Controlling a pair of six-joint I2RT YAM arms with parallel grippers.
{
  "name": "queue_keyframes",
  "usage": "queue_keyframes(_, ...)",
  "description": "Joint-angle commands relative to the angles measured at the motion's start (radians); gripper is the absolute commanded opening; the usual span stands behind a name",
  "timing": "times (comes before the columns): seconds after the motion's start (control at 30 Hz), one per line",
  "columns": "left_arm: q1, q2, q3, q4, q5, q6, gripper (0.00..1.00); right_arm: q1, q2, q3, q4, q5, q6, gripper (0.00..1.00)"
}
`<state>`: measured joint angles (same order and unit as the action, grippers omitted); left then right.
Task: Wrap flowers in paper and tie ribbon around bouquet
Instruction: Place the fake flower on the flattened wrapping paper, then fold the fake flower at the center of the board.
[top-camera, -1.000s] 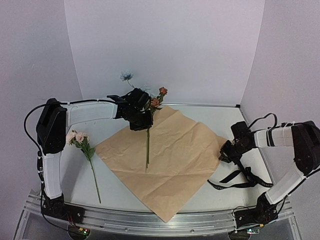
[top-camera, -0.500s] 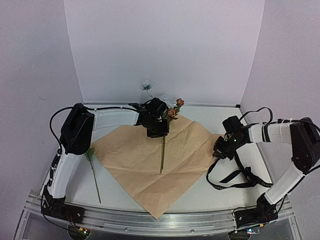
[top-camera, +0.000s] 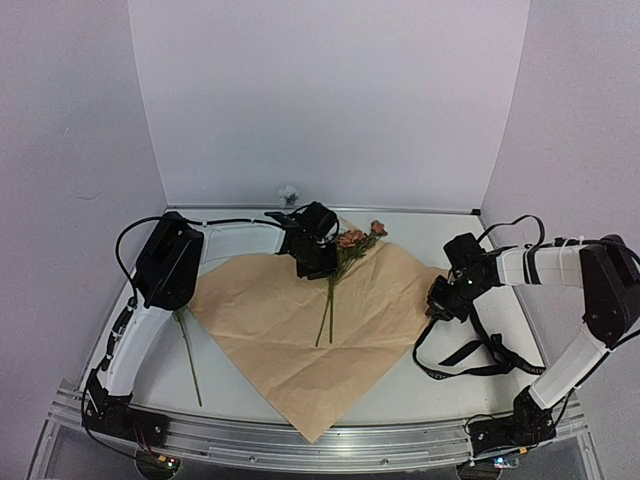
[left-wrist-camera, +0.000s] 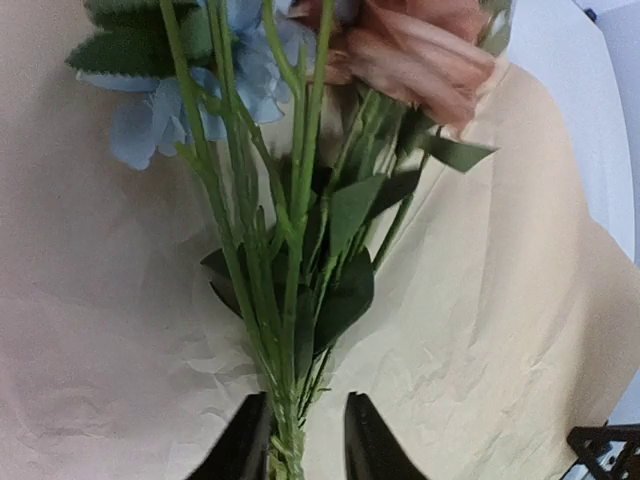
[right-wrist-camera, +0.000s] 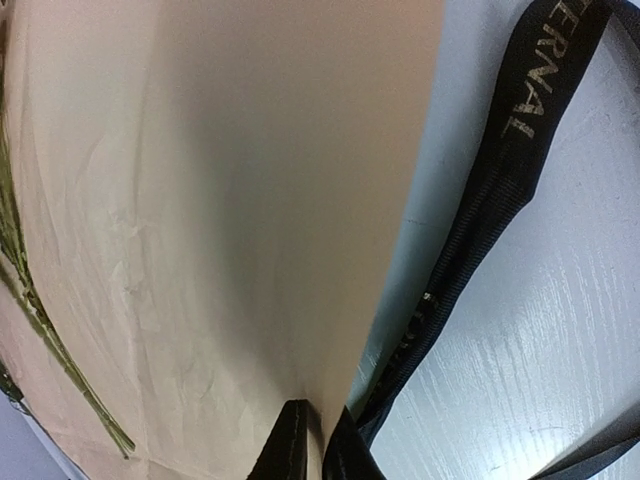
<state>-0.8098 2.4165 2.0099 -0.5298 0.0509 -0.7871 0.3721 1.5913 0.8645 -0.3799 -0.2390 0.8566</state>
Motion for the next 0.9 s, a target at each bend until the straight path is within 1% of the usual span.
queue_keyframes(0.0,0.003,-0.034,0.011,0.036,-0.029,0.003,0.39,0.009,0.011,0.048,-0.027,0.023,-0.021,0.09)
queue_keyframes(0.1,0.006,-0.076,-0.011,0.039,-0.042,0.011,0.49,0.009,0.01,0.056,-0.039,0.028,-0.027,0.1)
queue_keyframes(0.2,0.007,-0.155,-0.058,0.039,-0.091,0.017,0.56,0.008,0.008,0.059,-0.048,0.032,-0.033,0.1)
queue_keyframes(0.3,0.015,-0.254,-0.148,0.037,-0.129,0.019,0.62,0.009,0.005,0.058,-0.056,0.039,-0.036,0.11)
queue_keyframes(0.4,0.033,-0.381,-0.295,0.039,-0.165,0.011,0.66,0.008,0.0,0.053,-0.062,0.044,-0.042,0.13)
queue_keyframes(0.47,0.052,-0.491,-0.417,0.048,-0.186,-0.009,0.67,0.009,-0.006,0.044,-0.062,0.051,-0.046,0.16)
queue_keyframes(0.53,0.073,-0.577,-0.558,0.059,-0.198,-0.035,0.67,0.009,-0.014,0.032,-0.062,0.059,-0.049,0.16)
queue_keyframes(0.63,0.101,-0.702,-0.725,0.052,-0.227,-0.075,0.67,0.01,-0.023,0.02,-0.062,0.064,-0.053,0.18)
queue_keyframes(0.77,0.132,-0.856,-0.892,0.002,-0.29,-0.137,0.67,0.009,-0.03,0.011,-0.061,0.061,-0.051,0.26)
queue_keyframes(0.87,0.156,-0.958,-1.026,-0.068,-0.391,-0.209,0.67,0.012,-0.028,0.01,-0.055,0.06,-0.047,0.33)
